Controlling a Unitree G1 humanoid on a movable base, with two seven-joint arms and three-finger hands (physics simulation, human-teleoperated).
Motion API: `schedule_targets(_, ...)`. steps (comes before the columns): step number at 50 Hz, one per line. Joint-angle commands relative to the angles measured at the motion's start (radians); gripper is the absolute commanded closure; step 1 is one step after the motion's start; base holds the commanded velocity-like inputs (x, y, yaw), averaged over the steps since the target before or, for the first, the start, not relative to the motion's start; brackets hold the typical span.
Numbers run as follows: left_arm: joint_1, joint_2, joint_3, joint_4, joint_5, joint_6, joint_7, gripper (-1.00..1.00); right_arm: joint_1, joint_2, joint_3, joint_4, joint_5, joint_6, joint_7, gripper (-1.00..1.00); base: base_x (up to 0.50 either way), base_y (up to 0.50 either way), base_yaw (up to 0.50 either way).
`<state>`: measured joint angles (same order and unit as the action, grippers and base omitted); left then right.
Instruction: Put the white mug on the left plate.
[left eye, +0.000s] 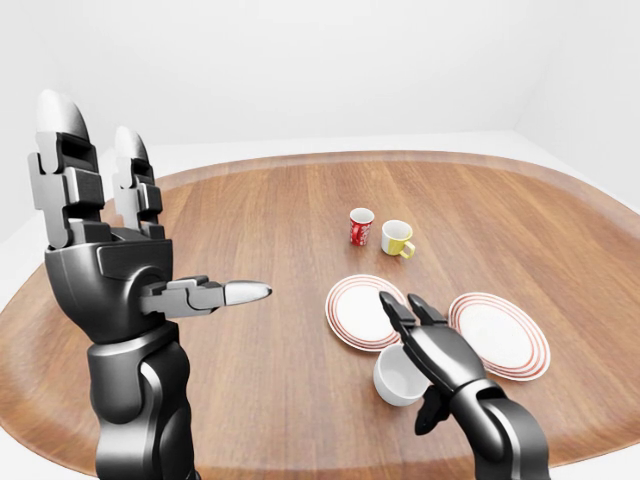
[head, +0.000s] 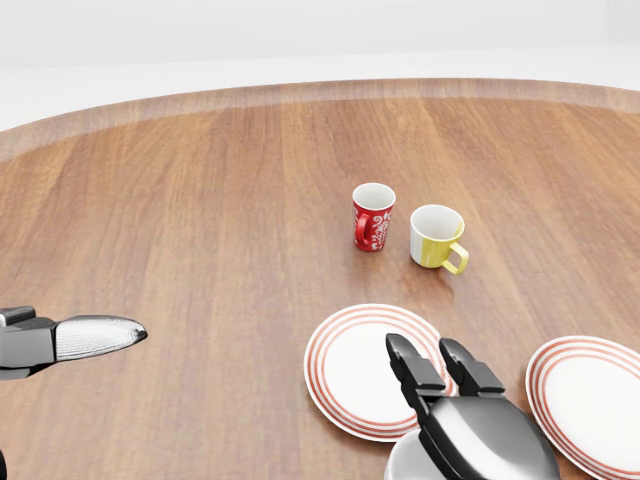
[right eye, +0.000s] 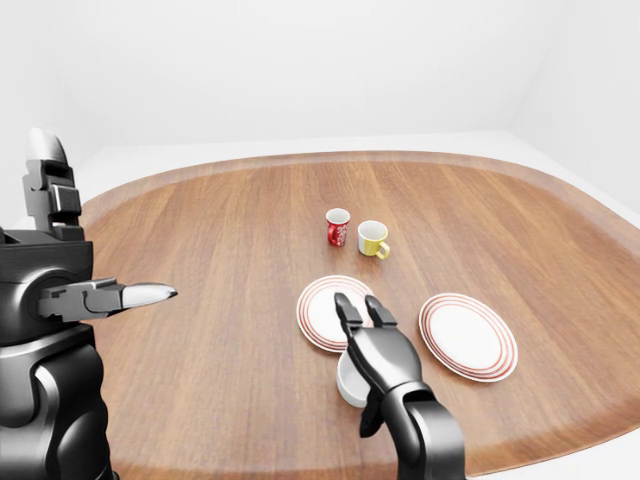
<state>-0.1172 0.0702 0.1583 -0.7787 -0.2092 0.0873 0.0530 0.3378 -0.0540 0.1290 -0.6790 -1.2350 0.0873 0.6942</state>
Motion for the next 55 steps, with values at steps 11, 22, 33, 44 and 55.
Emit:
schedule_targets(11,0.001,-0.001,-0.001,0.002,0.001,0.0,-0.001,-1.0,-0.027,-0.012,0.046,0.096,-0.044,0.0,-0.047,-1.0,0.0,0.0,0.0)
schedule_targets(22,0.0,-0.001,-0.001,0.004,0.001,0.0,-0.001,-1.0,-0.069,-0.015,0.028,0.128,-0.037,0.0,-0.042,-1.0,0.0,0.0,0.0)
schedule_targets(33,0.001,0.0,-0.002,0.003,0.002,0.0,-0.001,-1.0,-0.078,-0.013,0.021,0.14,-0.037,0.0,-0.038,-1.0,0.0,0.0,0.0)
schedule_targets(44,0.003,-0.002,-0.004,0.0,0.004,0.0,-0.001,-1.0,-0.093,-0.012,0.013,0.169,-0.038,0.0,-0.045,-1.0,0.0,0.0,0.0)
schedule_targets(55,0.003,-0.002,-0.002,0.003,0.003,0.0,-0.001,-1.0,-0.109,-0.011,0.017,0.186,-0.043,0.0,-0.043,-1.0,0.0,0.0,0.0)
